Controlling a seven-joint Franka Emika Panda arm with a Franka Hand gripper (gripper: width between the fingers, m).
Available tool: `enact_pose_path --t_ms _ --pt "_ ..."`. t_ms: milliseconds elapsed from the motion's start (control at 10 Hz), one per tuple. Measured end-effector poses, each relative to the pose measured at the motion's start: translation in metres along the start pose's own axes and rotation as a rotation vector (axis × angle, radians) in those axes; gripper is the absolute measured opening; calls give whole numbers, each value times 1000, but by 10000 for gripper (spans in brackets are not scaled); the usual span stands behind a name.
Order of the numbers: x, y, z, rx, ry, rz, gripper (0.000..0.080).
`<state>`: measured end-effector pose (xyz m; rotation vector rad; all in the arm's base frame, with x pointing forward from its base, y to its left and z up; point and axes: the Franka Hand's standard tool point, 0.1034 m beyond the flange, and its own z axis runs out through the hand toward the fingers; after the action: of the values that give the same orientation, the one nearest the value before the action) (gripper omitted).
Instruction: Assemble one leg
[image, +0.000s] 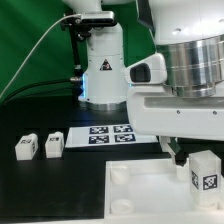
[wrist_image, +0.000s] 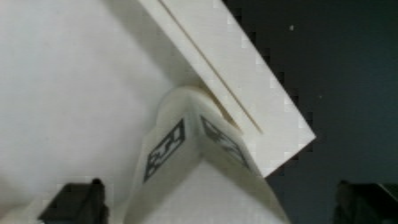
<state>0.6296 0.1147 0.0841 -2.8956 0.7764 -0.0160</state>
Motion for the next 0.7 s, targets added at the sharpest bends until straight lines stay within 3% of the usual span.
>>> enact_pose_path --t_ms 300,400,600,700 --pt "2 -4 -5 -63 8 -603 649" --pt "1 -7 -5 -67 1 -706 649" --pt "1 -6 -4 -65 1 -663 649" --pt "1 -6 -4 -66 1 -663 539"
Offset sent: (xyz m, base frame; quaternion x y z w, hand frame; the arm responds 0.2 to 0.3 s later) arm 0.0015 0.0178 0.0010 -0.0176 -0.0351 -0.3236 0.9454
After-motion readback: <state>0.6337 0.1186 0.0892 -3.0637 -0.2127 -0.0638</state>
